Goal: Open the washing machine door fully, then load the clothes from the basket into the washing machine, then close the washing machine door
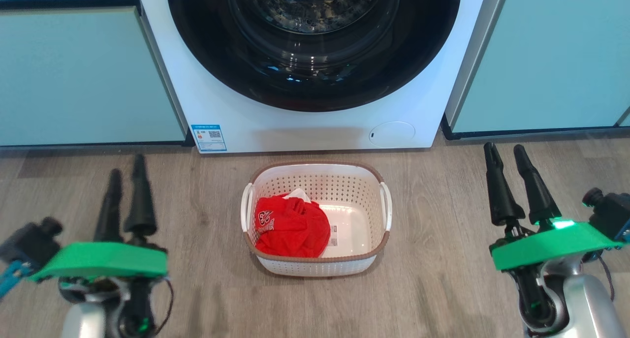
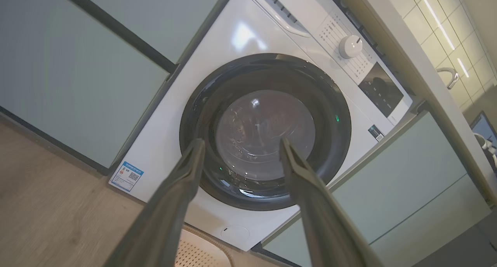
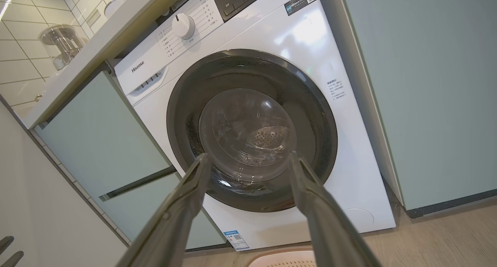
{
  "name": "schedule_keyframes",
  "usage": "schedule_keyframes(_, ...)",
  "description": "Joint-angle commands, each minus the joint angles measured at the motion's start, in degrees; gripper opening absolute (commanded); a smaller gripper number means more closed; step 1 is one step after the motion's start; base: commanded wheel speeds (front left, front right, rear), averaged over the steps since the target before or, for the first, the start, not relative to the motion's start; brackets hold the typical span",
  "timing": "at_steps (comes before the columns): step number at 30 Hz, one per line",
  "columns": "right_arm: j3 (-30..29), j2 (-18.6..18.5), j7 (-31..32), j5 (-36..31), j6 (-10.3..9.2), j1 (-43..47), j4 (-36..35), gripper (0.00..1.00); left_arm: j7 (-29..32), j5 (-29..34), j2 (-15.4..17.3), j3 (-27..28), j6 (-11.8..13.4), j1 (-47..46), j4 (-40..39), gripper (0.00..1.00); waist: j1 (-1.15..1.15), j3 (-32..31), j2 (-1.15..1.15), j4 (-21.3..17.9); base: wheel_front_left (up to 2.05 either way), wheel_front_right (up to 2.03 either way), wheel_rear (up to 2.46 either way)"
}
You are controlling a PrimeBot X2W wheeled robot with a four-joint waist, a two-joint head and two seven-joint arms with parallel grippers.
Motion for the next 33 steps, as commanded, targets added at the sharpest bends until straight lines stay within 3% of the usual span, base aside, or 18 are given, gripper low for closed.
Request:
schedule_keyframes(1,1.0,-0.6,-0.7,-2.1,0.0,-3.5,-2.7,1.0,-0.6,2.3,0.6,0.1,0.6,-2.4,-3.1,1.0,0.0,0.0,0.0,-0.1,0.0,0.0,0.0)
schedule_keyframes(10,0.1,-0.6,-2.2,-5.0,0.0,-2.1,1.5,1.0,-2.1,12.6,2.9,-7.7,5.8,-1.7,-2.3,1.0,0.0,-0.4,0.0,-0.7,0.0,0.0,0.0)
schedule_keyframes(25,0.5,-0.7,-4.8,-11.4,0.0,-2.5,5.6,1.0,-4.6,23.1,10.7,-22.8,20.2,-3.6,0.0,1.0,0.0,-1.1,0.0,-1.6,0.0,0.0,0.0)
schedule_keyframes(33,0.8,-0.7,-6.0,-17.2,0.0,-2.5,6.7,1.0,-5.8,24.5,10.8,-24.8,22.3,-3.5,1.6,1.0,0.0,-1.2,0.0,-1.9,0.0,0.0,0.0)
